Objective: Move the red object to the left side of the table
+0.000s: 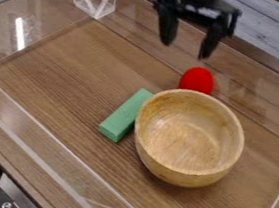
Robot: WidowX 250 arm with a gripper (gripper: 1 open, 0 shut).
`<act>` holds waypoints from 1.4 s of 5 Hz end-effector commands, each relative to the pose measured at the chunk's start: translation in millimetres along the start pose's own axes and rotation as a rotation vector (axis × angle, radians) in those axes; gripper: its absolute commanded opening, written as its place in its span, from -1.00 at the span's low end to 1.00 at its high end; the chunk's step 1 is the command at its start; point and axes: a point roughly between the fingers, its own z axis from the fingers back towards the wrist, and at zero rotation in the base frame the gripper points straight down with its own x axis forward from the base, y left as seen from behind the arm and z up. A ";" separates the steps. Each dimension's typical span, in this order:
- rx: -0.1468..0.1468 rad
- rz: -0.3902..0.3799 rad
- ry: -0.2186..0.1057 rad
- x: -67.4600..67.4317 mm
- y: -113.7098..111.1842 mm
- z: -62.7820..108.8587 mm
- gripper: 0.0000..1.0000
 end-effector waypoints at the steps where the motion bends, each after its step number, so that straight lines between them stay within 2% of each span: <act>1: -0.001 -0.002 -0.035 7.4 -8.7 -4.3 1.00; 3: 0.002 -0.002 -0.008 14.7 -16.0 -33.3 1.00; 4: 0.005 0.001 -0.005 15.9 -15.8 -37.7 -1.00; 5: 0.000 0.002 -0.015 16.3 -14.6 -31.4 -1.00; 6: -0.026 0.010 -0.055 17.5 -12.5 -8.4 -1.00; 7: -0.057 0.027 -0.117 18.0 -6.0 25.4 -1.00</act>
